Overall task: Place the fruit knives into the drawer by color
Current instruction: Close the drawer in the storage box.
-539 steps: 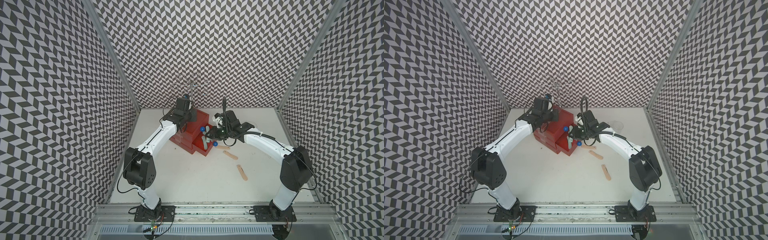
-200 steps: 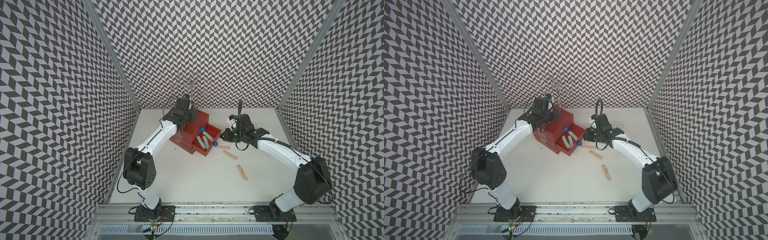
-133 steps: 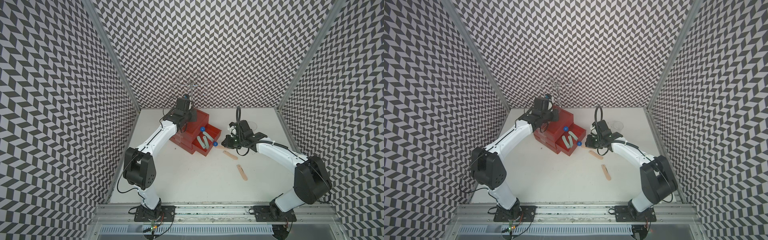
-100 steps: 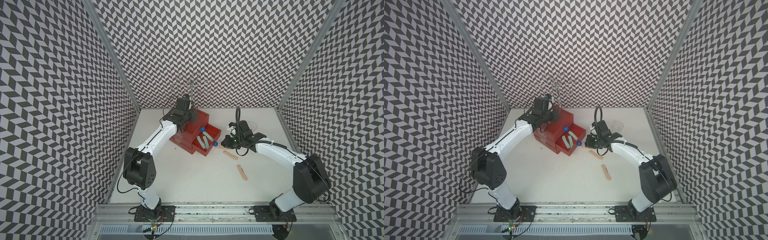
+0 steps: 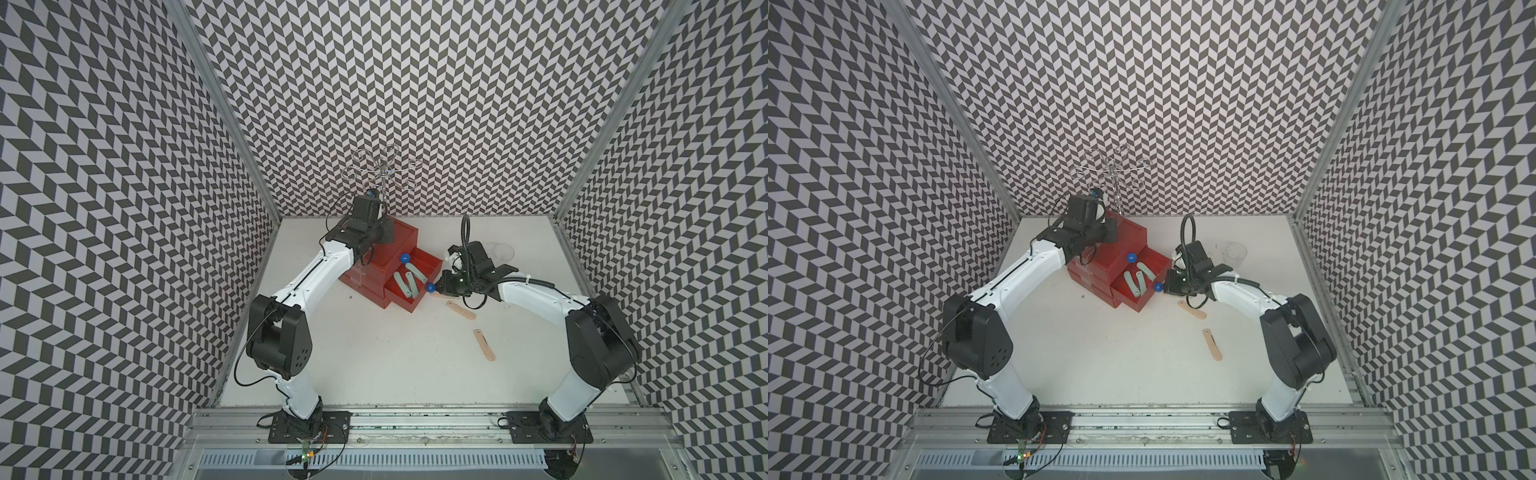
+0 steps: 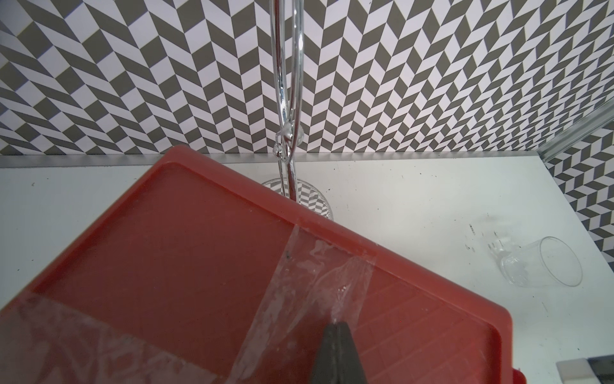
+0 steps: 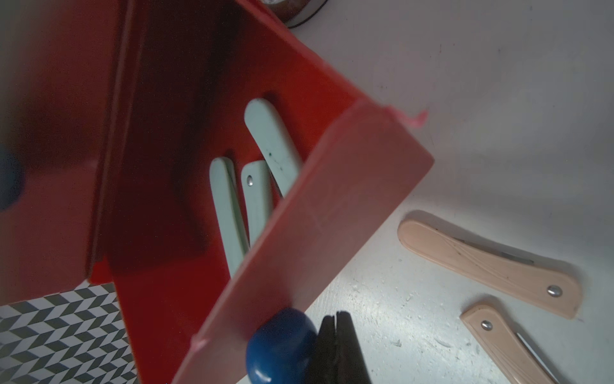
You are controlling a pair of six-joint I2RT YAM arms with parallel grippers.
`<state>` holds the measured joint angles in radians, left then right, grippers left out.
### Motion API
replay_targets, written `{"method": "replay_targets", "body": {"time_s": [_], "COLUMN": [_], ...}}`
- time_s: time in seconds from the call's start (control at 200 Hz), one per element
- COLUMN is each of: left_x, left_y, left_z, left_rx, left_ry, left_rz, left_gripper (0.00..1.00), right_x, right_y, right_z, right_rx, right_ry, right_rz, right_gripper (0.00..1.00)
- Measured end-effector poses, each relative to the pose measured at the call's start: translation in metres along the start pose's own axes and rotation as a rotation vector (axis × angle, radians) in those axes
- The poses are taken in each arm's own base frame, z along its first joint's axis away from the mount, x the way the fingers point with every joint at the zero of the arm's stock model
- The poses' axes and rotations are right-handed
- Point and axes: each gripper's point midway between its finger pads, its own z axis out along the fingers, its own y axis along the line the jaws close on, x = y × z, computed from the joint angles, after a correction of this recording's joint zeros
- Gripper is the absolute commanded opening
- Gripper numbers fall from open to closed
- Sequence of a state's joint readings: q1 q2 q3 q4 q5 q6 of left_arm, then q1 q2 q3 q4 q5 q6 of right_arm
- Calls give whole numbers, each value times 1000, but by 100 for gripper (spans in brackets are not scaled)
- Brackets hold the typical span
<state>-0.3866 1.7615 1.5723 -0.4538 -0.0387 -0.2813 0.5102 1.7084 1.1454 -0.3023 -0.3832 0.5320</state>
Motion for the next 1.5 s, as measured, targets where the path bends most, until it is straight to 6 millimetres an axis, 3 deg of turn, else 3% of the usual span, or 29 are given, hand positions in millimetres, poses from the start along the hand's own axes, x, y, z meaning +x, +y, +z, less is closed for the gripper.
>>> {"method": "replay_targets", "body": {"time_s": [0.916, 1.502], "left_x": [1, 1], "left_y": [1, 1], "left_z": [-1, -1], "left_rx": [-3, -3], "left_ry": [4, 5], "left_rz": [0, 0], "left_gripper": [0, 0], "right_x": [-33, -50], "right_y": [42, 57], "right_z": [37, 58], "right_rx": [-245, -361], "right_ry": [-33, -58], "right_rz": [-48, -28], "right_gripper": [2, 2]}}
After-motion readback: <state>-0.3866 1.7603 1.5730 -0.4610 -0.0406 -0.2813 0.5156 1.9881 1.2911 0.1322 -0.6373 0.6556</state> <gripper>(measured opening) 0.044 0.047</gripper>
